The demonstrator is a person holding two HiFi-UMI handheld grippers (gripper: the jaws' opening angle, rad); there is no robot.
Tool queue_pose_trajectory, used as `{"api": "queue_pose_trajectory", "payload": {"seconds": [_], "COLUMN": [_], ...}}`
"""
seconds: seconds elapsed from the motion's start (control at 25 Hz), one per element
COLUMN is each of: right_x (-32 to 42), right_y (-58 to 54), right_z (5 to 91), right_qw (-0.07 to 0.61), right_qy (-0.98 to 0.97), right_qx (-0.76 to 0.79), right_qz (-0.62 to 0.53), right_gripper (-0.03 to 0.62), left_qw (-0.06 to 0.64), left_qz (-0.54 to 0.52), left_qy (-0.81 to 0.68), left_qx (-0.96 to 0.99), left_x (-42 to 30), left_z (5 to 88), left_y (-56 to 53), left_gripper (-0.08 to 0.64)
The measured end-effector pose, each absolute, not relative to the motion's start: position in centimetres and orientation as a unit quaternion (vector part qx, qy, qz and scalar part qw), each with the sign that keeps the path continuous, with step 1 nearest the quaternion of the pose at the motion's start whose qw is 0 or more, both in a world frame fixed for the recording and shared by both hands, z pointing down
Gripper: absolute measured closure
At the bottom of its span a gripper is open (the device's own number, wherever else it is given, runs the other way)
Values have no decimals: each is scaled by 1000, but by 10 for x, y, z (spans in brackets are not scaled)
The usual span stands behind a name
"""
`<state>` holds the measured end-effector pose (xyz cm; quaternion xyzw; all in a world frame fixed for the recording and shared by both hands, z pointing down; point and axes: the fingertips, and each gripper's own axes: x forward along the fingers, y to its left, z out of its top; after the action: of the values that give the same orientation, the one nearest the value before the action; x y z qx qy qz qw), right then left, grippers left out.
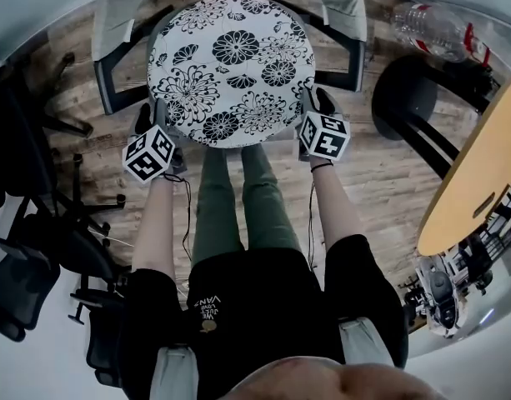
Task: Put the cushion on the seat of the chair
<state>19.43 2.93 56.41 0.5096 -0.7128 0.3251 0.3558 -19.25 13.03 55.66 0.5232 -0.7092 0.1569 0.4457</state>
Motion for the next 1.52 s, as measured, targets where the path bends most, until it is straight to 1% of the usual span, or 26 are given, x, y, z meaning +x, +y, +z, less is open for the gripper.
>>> {"api": "queue_pose_trajectory", "payload": {"seconds": [0.12,0.16,0.2,0.28,0.36,0.44,0.72,1.0,1.52], "right_x": [194,193,191,187,182,178,170,159,149], "right_y": [30,30,30,30,30,30,25,27,17], "right_z": [557,554,550,543,537,531,502,466,403], "right_qw": [353,352,351,351,350,344,303,287,258], "right_qy": [-715,-717,-719,-725,-731,-736,-743,-755,-773], "right_qx": [508,507,505,502,498,496,508,505,504], "right_qz": [325,326,325,316,307,308,314,306,287], "right_gripper": [471,472,483,541,563,574,575,575,575], "left_qw": [447,448,448,442,436,434,425,397,379], "left_qz": [160,161,163,169,174,168,140,127,98], "left_qy": [-706,-705,-703,-697,-692,-693,-690,-686,-685], "left_qx": [525,526,528,539,548,551,569,596,615], "left_x": [-189,-188,-186,-183,-180,-179,-175,-166,-160], "left_z": [550,547,544,538,531,525,496,453,394], "left_y": [131,131,130,128,125,122,110,101,90], "left_gripper": [401,413,431,496,532,549,549,549,549]}}
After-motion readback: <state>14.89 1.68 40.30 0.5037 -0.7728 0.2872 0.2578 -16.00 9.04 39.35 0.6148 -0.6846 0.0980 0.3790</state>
